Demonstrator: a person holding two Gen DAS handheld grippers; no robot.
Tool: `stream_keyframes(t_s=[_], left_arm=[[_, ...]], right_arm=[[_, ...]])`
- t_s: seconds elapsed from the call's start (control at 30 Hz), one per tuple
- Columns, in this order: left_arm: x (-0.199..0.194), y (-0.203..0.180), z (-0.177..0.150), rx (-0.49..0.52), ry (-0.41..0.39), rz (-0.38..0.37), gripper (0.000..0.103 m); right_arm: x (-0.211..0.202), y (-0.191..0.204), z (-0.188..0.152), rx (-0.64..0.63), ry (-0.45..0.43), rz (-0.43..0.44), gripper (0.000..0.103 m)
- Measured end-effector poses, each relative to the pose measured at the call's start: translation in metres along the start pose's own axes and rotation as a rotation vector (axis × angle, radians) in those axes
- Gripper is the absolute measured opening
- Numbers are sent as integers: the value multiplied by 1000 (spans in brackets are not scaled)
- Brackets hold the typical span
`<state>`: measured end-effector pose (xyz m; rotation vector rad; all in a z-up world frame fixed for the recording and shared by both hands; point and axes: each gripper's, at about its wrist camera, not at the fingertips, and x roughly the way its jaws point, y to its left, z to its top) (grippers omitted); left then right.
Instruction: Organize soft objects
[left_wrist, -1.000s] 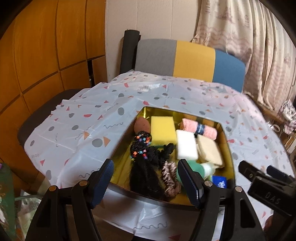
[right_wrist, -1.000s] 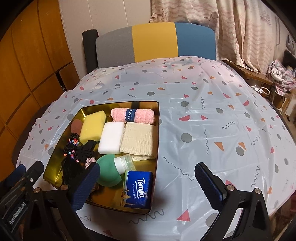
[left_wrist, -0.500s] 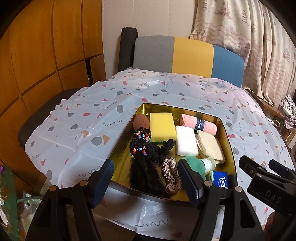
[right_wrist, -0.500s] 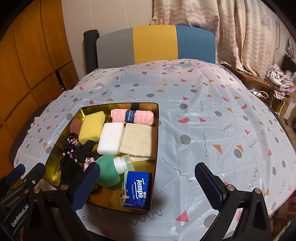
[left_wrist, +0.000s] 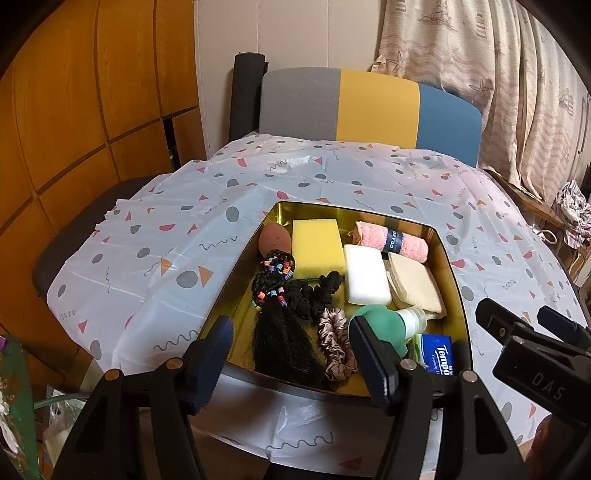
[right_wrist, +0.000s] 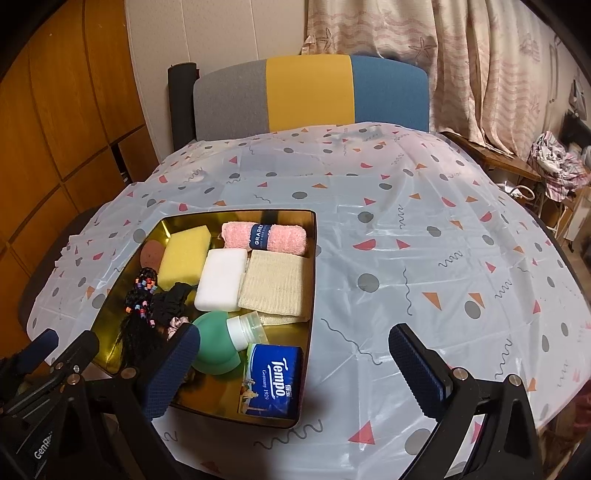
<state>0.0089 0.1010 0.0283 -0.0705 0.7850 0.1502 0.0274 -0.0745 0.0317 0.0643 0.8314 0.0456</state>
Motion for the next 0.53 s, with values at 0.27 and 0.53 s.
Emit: stream_keyframes(t_s=[0.27, 0.53], left_arm=[[3, 2, 0, -13, 11, -1, 64], [3, 2, -1, -8, -6, 13, 57]], right_arm=[[0, -1, 0, 3, 6, 1, 103], [3, -5, 1, 13, 13, 3, 103]])
